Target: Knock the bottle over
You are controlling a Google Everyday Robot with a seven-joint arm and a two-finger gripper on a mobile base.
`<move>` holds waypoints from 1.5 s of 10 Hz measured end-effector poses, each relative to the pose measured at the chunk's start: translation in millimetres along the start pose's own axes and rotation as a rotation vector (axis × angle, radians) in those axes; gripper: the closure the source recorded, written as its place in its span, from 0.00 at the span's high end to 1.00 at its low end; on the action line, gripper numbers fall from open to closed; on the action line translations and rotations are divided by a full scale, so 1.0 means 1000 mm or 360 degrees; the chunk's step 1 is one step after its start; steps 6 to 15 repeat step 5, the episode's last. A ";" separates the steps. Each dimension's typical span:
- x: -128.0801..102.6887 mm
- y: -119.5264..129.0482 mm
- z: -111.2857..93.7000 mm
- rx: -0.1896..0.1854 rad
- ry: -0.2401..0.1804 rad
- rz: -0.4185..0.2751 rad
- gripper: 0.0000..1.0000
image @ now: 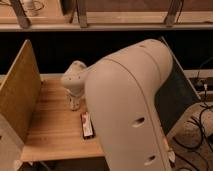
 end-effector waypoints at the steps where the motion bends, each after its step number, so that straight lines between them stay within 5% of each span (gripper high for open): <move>1: 0.011 -0.016 -0.013 0.0045 -0.0029 0.0078 0.00; 5: 0.070 -0.066 -0.056 0.0223 -0.0075 0.0390 0.00; 15: 0.070 -0.066 -0.056 0.0223 -0.0075 0.0390 0.00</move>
